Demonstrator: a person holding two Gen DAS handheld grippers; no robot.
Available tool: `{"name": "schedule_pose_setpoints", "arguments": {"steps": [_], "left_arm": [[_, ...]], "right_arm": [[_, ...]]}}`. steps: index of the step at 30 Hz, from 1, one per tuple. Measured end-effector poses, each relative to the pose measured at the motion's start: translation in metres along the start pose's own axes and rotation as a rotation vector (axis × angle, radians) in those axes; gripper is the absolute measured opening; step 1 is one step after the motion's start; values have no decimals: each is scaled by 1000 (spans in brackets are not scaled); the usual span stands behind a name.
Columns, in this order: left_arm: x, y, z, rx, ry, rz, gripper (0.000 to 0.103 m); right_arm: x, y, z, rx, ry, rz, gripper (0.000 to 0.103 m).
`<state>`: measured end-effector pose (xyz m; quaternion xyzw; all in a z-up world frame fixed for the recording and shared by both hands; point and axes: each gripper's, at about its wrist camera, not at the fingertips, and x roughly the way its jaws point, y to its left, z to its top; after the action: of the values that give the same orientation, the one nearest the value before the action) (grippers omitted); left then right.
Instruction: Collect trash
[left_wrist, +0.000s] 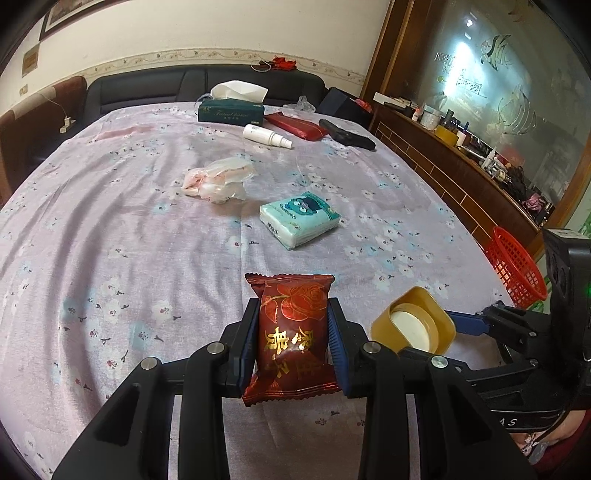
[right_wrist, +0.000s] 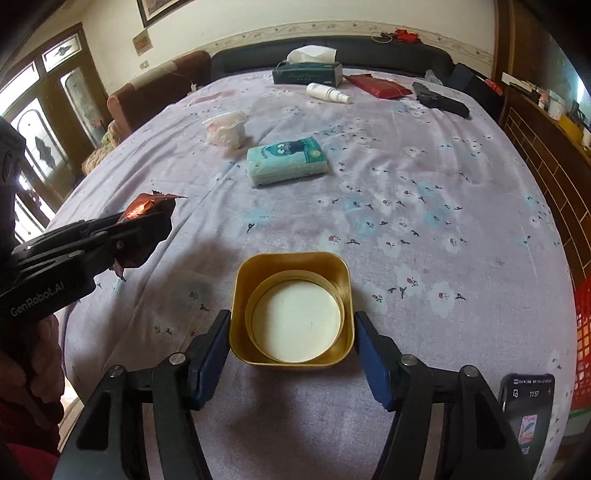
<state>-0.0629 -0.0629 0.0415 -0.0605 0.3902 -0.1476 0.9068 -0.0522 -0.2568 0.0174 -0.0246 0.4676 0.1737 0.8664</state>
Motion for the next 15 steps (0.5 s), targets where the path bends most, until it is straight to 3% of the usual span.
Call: {"name": "schedule_pose_setpoints", "arguments": {"steps": [9,15], "left_arm": [[-4,-22,5,43,-53,36,33],[-3,-39,5,78,-66,62,33]], "right_arm": [[-41,-15,1,76,-164,-63,69],[-56,-23,-2,109,-207,-63,69]]}}
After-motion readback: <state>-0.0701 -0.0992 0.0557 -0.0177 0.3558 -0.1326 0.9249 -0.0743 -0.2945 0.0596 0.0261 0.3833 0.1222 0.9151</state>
